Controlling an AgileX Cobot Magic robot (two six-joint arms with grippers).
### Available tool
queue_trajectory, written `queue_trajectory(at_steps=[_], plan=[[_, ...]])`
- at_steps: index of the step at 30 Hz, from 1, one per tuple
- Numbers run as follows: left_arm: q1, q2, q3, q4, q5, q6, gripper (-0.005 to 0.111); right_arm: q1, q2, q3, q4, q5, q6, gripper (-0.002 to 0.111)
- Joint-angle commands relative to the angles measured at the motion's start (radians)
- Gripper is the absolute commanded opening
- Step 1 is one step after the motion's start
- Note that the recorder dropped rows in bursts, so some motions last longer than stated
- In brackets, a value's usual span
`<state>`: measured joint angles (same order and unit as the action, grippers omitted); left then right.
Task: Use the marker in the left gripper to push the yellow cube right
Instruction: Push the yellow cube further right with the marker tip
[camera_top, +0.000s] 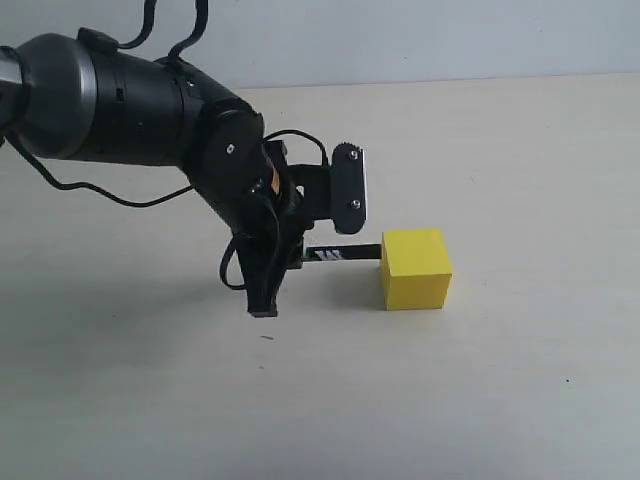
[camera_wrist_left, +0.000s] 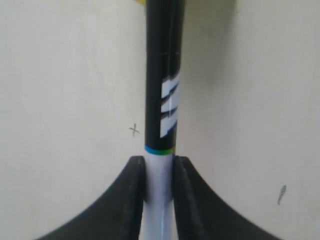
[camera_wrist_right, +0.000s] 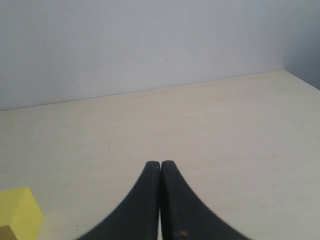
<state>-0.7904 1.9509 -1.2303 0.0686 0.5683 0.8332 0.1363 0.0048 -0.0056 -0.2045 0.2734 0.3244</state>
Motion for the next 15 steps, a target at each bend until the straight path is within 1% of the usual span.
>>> queue_trajectory(at_steps=[1,4,7,10,12,15], plan=[[0.020,-0.001,-0.014,0.011,0.142,-0.031,0.000,-0.003,-0.005,0.006,-0.007,-0.006,-0.007,0.000],[0.026,-0.001,-0.014,0.014,0.210,-0.031,0.000,-0.003,-0.005,0.006,-0.007,-0.006,-0.007,0.000],[0.026,-0.001,-0.014,0.016,0.212,-0.031,0.000,-0.003,-0.005,0.006,-0.007,-0.006,-0.007,0.000],[0.022,0.003,-0.014,0.013,0.172,-0.031,0.000,-0.003,-0.005,0.006,-0.007,-0.006,-0.007,0.000],[0.020,0.011,-0.021,-0.001,0.118,-0.031,0.000,-0.003,-0.005,0.006,-0.007,-0.006,-0.007,0.000],[0.008,0.042,-0.057,-0.058,0.079,-0.031,0.000,-0.003,-0.005,0.006,-0.007,-0.006,-0.007,0.000]])
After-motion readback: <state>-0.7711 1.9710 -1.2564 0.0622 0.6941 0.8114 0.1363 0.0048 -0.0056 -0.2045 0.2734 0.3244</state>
